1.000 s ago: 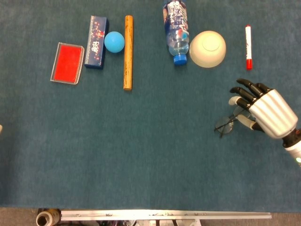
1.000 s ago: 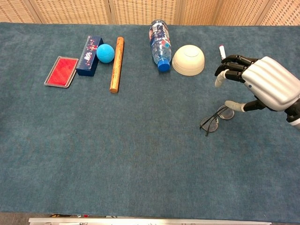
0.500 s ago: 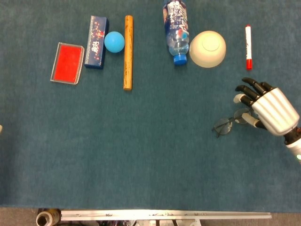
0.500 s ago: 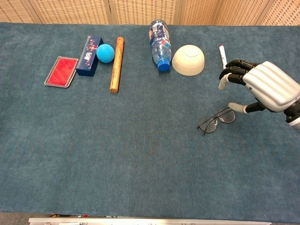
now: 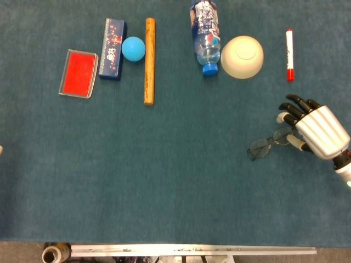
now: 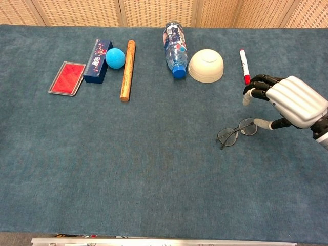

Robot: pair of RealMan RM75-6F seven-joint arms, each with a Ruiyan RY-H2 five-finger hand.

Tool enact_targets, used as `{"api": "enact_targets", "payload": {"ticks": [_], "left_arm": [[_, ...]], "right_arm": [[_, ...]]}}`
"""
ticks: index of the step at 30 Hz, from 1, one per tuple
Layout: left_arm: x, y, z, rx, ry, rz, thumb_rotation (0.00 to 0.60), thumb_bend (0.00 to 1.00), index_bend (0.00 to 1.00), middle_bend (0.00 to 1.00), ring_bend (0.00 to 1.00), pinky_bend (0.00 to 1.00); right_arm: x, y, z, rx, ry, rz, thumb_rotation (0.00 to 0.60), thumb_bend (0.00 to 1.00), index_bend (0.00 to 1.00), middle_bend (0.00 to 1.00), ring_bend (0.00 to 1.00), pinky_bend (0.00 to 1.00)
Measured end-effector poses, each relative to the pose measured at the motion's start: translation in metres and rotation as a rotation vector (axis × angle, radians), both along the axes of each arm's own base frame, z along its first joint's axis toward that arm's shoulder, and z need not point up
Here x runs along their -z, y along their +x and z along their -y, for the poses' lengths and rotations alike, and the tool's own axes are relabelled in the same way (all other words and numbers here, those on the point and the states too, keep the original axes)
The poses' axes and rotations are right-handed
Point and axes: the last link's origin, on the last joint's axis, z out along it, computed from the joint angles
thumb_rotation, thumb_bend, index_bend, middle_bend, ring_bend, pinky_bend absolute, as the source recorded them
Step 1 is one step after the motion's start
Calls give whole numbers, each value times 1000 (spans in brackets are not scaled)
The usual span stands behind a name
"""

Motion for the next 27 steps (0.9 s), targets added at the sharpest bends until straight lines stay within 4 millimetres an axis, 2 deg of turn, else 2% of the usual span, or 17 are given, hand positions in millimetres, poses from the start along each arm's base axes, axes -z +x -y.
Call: {"api": "enact_targets", "payload": {"ticks": [11,27], "left_arm": [[1,0,0,1,-3,-1,600,114,430,411,363,547],[2,0,0,0,-10,1,600,114,430,412,363,547]], "right_arm": [[6,-4,6,16,-10,-26,600,160,443,365,202,450],[12,8,7,-11,1,3,600,160,443,365,202,450]]}}
